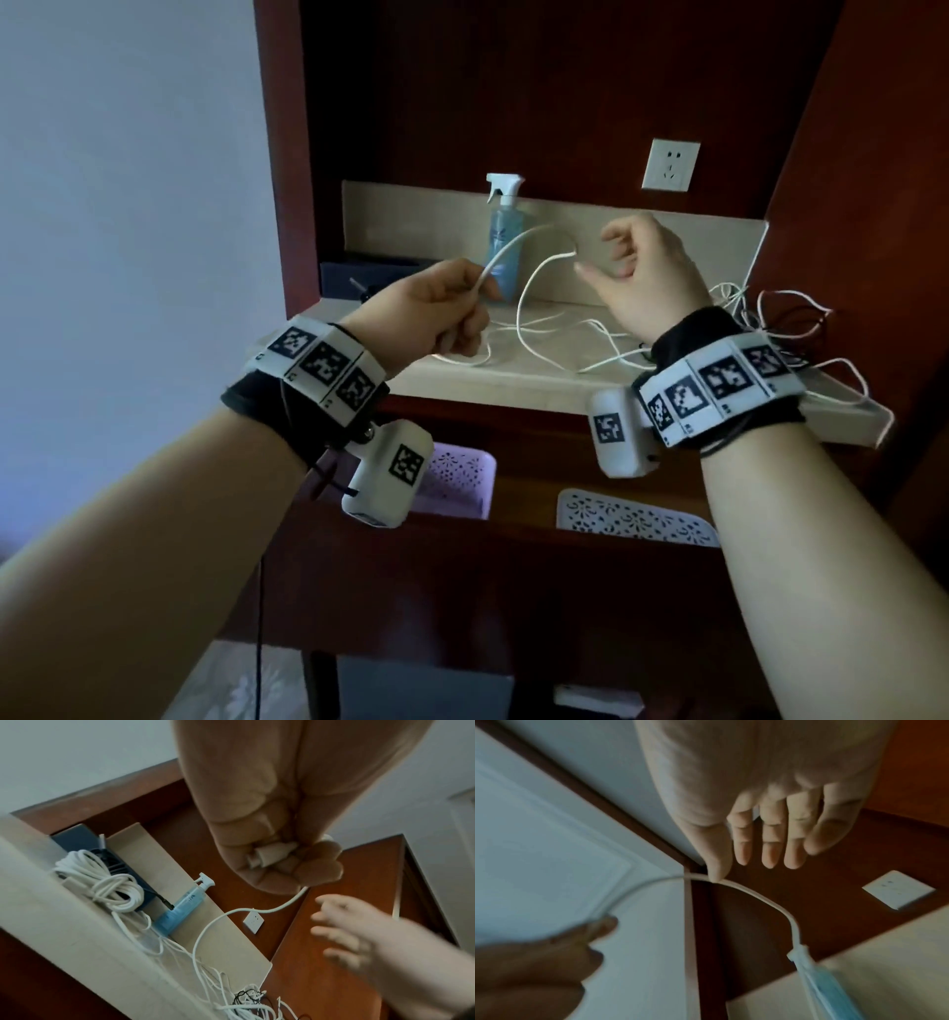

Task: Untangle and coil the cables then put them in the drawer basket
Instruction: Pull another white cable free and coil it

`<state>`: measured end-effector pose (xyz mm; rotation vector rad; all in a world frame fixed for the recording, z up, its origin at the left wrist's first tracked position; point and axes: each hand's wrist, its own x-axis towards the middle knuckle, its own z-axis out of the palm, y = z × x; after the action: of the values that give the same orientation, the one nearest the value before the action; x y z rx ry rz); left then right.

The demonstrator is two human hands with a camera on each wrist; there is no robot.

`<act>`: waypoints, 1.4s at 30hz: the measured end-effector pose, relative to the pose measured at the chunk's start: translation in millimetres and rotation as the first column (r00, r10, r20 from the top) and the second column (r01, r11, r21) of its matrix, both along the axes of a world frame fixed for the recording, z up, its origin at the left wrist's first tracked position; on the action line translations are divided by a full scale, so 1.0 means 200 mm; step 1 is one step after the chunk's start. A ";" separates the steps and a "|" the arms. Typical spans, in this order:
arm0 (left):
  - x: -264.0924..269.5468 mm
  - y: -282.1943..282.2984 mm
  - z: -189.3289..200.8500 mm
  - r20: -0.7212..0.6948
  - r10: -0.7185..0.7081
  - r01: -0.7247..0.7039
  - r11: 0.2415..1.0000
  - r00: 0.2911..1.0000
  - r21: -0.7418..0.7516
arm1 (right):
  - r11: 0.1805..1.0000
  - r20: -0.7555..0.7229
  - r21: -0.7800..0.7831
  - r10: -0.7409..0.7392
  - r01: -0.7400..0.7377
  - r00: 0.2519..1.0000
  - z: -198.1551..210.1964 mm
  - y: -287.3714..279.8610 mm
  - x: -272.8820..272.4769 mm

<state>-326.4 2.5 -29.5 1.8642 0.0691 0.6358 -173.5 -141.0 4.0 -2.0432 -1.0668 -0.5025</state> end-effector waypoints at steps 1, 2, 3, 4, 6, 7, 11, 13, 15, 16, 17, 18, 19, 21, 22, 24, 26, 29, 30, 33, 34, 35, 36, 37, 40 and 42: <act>-0.03 0.01 0.00 0.010 -0.015 0.015 1.000 1.000 -0.026 | 0.997 -0.004 -0.080 0.000 0.000 1.000 -0.04 0.02 0.01; -0.06 0.01 0.00 0.019 -0.030 0.031 0.999 0.999 -0.044 | 0.989 -0.027 -0.147 0.025 -0.029 0.999 -0.07 0.06 0.01; -0.08 0.01 0.00 0.027 -0.038 0.039 0.998 0.999 -0.046 | 0.981 -0.047 -0.185 0.060 -0.067 0.997 -0.09 0.11 0.00; -0.10 0.01 0.01 0.029 -0.043 0.044 0.999 0.999 -0.032 | 0.974 -0.053 -0.197 0.101 -0.109 0.993 -0.10 0.17 -0.02; -0.12 0.01 0.03 0.032 -0.034 0.033 0.999 0.999 0.020 | 0.969 -0.017 -0.189 0.158 -0.159 0.987 -0.10 0.26 -0.04; -0.13 0.01 0.04 0.042 -0.020 0.019 0.999 0.999 0.031 | 0.971 -0.005 -0.184 0.155 -0.153 0.988 -0.11 0.29 -0.05; -0.19 0.08 0.03 0.167 0.089 -0.074 0.993 0.982 -0.094 | 0.986 -0.062 -0.131 0.091 -0.098 0.994 -0.17 0.29 -0.05; -0.21 0.11 0.00 0.219 0.175 -0.133 0.972 0.960 -0.193 | 0.991 -0.052 0.095 0.097 -0.092 0.994 -0.19 0.23 -0.04; -0.20 0.08 -0.04 0.237 0.219 -0.150 0.949 0.946 -0.276 | 0.914 0.028 0.373 0.157 -0.156 0.987 -0.21 0.16 -0.06; -0.18 0.06 -0.05 0.252 0.225 -0.140 0.939 0.941 -0.315 | 0.881 0.096 0.428 0.180 -0.204 0.979 -0.21 0.13 -0.08; -0.16 0.02 -0.08 0.264 0.235 -0.133 0.926 0.935 -0.352 | 0.869 0.155 0.425 0.205 -0.253 0.966 -0.22 0.11 -0.10; -0.13 -0.01 -0.10 0.268 0.249 -0.130 0.909 0.931 -0.395 | 0.871 0.194 0.394 0.234 -0.294 0.953 -0.23 0.10 -0.13; -0.11 -0.05 -0.12 0.263 0.264 -0.127 0.887 0.928 -0.444 | 0.879 0.215 0.351 0.260 -0.323 0.941 -0.25 0.09 -0.15; -0.07 -0.11 -0.16 0.259 0.260 -0.082 0.835 0.930 -0.544 | 0.907 0.210 0.222 0.313 -0.357 0.926 -0.28 0.06 -0.16; -0.06 -0.13 -0.17 0.274 0.244 -0.046 0.818 0.930 -0.574 | 0.918 0.181 0.132 0.348 -0.373 0.920 -0.29 0.04 -0.15; -0.03 -0.14 -0.20 0.328 0.224 0.015 0.805 0.918 -0.593 | 0.914 0.060 -0.064 0.404 -0.400 0.913 -0.31 0.01 -0.14; -0.02 -0.15 -0.22 0.375 0.185 0.081 0.802 0.908 -0.592 | 0.902 -0.033 -0.159 0.401 -0.401 0.915 -0.34 -0.03 -0.12; -0.01 -0.15 -0.23 0.446 0.149 0.200 0.740 0.883 -0.642 | 0.901 -0.100 -0.172 0.387 -0.399 0.917 -0.37 -0.07 -0.10; -0.01 -0.14 -0.24 0.484 0.162 0.244 0.703 0.860 -0.668 | 0.902 -0.126 -0.177 0.377 -0.394 0.918 -0.38 -0.08 -0.08; -0.03 -0.12 -0.26 0.543 0.248 0.283 0.643 0.802 -0.712 | 0.925 -0.145 -0.097 0.352 -0.367 0.925 -0.39 -0.13 -0.01; -0.03 -0.12 -0.27 0.547 0.267 0.282 0.635 0.793 -0.719 | 0.931 -0.130 -0.048 0.353 -0.362 0.926 -0.39 -0.15 0.01; -0.03 -0.12 -0.28 0.551 0.284 0.282 0.628 0.785 -0.726 | 0.932 -0.108 -0.001 0.361 -0.364 0.926 -0.39 -0.16 0.03; -0.03 -0.12 -0.29 0.553 0.300 0.282 0.620 0.778 -0.733 | 0.925 -0.080 0.051 0.379 -0.376 0.922 -0.40 -0.17 0.04; -0.03 -0.12 -0.29 0.554 0.314 0.282 0.613 0.771 -0.739 | 0.913 -0.047 0.107 0.399 -0.393 0.916 -0.40 -0.17 0.04; -0.01 -0.12 -0.30 0.534 0.362 0.262 0.581 0.764 -0.770 | 0.879 0.063 0.169 0.443 -0.447 0.894 -0.42 -0.16 0.05; 0.01 -0.13 -0.30 0.525 0.356 0.278 0.554 0.773 -0.785 | 0.881 0.097 0.102 0.453 -0.461 0.886 -0.44 -0.14 0.03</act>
<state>-324.9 -24.4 -88.7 0.6185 -0.0343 1.0275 -166.7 -169.3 -83.8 -1.6001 -1.4721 -0.3823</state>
